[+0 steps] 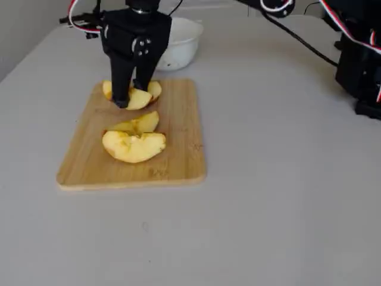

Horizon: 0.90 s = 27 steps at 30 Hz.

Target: Pick up the second from the right apple slice from the cutting board and place it into the bowl

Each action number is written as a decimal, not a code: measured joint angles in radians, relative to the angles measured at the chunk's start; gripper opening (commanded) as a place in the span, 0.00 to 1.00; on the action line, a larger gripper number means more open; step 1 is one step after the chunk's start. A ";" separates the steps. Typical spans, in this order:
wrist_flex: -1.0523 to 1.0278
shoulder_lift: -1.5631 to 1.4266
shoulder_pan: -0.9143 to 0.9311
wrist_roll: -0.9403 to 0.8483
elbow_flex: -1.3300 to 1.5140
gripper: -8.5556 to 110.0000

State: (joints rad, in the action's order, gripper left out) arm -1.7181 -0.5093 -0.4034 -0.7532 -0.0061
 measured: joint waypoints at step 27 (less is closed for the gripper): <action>-0.035 -0.245 0.624 0.356 -0.020 0.07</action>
State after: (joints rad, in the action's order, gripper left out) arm -1.7533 -0.7547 0.2209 -0.3973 -0.0261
